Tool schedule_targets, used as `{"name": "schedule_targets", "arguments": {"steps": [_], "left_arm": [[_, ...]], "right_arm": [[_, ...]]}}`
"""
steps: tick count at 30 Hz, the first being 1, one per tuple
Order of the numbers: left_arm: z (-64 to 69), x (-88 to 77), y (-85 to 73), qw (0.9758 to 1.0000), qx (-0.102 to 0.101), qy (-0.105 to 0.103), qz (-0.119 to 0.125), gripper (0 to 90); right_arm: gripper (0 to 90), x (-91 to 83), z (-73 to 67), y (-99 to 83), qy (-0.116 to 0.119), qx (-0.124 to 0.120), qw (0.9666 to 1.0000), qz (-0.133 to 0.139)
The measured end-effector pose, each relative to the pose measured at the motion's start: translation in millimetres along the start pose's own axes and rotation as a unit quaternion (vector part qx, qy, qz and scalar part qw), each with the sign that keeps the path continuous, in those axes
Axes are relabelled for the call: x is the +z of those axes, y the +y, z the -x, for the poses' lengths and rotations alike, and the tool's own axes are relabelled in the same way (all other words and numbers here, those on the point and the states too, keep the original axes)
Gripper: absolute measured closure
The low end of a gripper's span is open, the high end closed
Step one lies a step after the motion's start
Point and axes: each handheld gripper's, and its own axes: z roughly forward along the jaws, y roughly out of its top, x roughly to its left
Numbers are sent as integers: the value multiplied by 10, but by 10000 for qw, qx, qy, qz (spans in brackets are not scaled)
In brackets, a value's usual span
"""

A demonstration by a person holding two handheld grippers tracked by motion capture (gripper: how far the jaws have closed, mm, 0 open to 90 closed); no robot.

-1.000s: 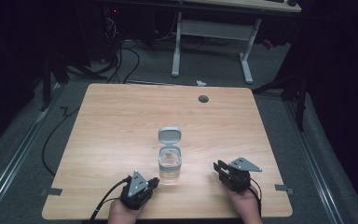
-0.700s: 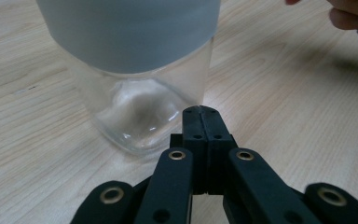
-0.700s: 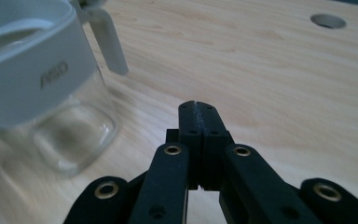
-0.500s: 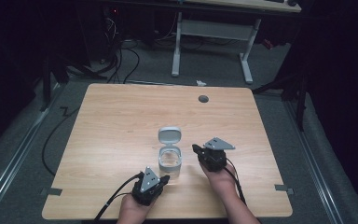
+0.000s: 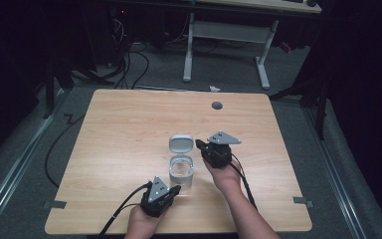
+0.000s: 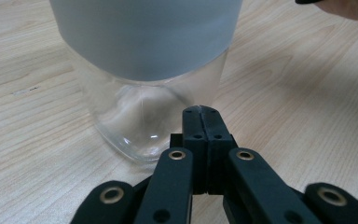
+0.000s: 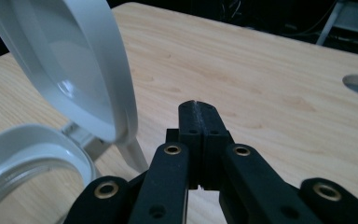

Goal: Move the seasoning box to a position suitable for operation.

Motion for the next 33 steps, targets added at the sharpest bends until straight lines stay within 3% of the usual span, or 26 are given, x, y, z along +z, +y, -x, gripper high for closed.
{"name": "schedule_targets", "arguments": {"steps": [7,17,27,33], "left_arm": [[-4,-4,4,10000,-40,9,20,900],[0,-6,3,10000,-34,6,9,900],[0,-9,2,10000,-31,-14,14,900],[2,-13,-1,10000,-11,-36,-3,900]], "right_arm": [[900,-10,-79,135,121,-56,9997,195],[900,-84,-138,131,222,-174,9994,222],[898,-203,-279,-19,334,-275,9988,249],[895,-285,-282,-78,288,-287,9987,295]]}}
